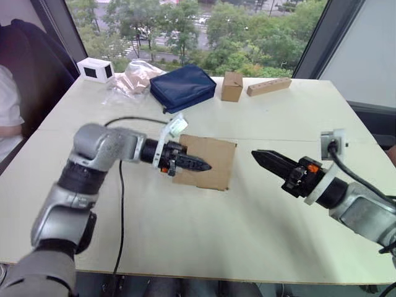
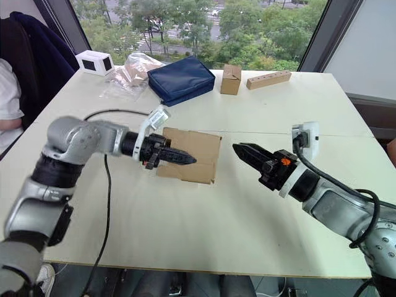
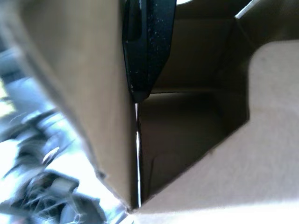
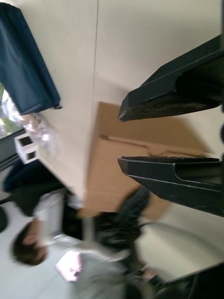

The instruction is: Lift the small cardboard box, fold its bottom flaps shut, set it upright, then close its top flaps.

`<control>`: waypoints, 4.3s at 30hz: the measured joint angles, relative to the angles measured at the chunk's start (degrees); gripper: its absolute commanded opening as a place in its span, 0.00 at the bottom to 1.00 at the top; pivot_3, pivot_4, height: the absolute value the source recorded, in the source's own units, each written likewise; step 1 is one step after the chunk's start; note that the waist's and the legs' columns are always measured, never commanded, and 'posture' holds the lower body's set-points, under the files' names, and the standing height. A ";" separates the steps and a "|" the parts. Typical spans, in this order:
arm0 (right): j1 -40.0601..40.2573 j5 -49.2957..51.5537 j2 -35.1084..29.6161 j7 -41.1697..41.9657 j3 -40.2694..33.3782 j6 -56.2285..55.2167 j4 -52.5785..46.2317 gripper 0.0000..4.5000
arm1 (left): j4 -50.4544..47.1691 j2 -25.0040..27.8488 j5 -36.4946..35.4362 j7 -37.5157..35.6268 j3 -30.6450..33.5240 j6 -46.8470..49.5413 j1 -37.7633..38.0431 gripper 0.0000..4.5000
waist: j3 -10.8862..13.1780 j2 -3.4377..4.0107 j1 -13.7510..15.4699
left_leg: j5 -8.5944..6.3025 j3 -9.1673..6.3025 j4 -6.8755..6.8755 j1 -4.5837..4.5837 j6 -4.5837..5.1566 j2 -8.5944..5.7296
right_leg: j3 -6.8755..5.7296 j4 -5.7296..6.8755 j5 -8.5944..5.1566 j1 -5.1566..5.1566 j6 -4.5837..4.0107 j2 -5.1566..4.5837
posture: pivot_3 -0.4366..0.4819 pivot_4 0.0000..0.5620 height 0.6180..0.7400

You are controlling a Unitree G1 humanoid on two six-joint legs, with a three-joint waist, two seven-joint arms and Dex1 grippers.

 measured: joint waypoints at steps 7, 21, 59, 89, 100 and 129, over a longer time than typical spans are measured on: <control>4.64 -10.10 -4.15 4.32 -1.19 3.40 -2.21 0.26 | 14.68 -1.46 21.69 -19.73 -18.50 -26.32 -14.18 0.00 | 0.02 0.00 0.12 | -0.05 0.02 0.04 -0.35 0.12 0.00 | -0.02 0.01 0.01 -0.30 0.02 0.08 | 0.48 0.27 1.00; 8.59 -19.38 -1.94 7.67 -1.49 4.09 -6.78 0.25 | 29.35 -14.42 26.30 -22.82 -41.23 -44.47 -27.73 0.14 | 0.06 -0.06 0.08 | -0.11 -0.02 0.27 -0.35 0.24 0.02 | 0.06 0.11 0.15 -0.25 0.31 0.49 | 0.48 0.27 1.00; -0.96 -38.63 2.69 11.36 9.85 11.05 -1.23 0.00 | 32.92 -6.94 15.40 -6.02 2.67 -34.71 -2.28 0.00 | 0.03 -0.02 -0.06 | -0.07 -0.06 0.71 -0.16 0.17 0.07 | 0.08 1.03 0.13 -0.28 0.58 0.56 | 0.48 0.27 1.00; -8.13 -44.65 12.37 17.77 14.28 22.00 3.82 0.00 | 13.58 -6.28 25.30 -14.45 1.21 -29.12 15.80 0.00 | 0.01 0.01 -0.03 | -0.09 -0.08 0.90 -0.20 0.20 0.05 | 0.06 1.13 0.13 -0.23 0.58 0.56 | 0.48 0.27 1.00; -6.00 -45.94 11.36 18.60 12.05 22.25 3.35 0.00 | 19.14 -4.74 26.56 -13.62 2.90 -31.83 14.66 0.00 | 0.00 0.02 0.06 | -0.10 -0.11 0.93 -0.19 0.22 0.04 | 0.06 1.13 0.13 -0.21 0.58 0.57 | 0.48 0.27 1.00; -8.08 -47.33 18.06 16.85 10.74 26.97 2.72 0.00 | 14.68 -9.67 26.40 -16.19 4.50 -24.99 14.33 0.00 | -0.01 0.03 -0.06 | -0.10 -0.12 0.95 -0.18 0.22 0.06 | 0.06 1.17 0.13 -0.21 0.59 0.59 | 0.48 0.27 1.00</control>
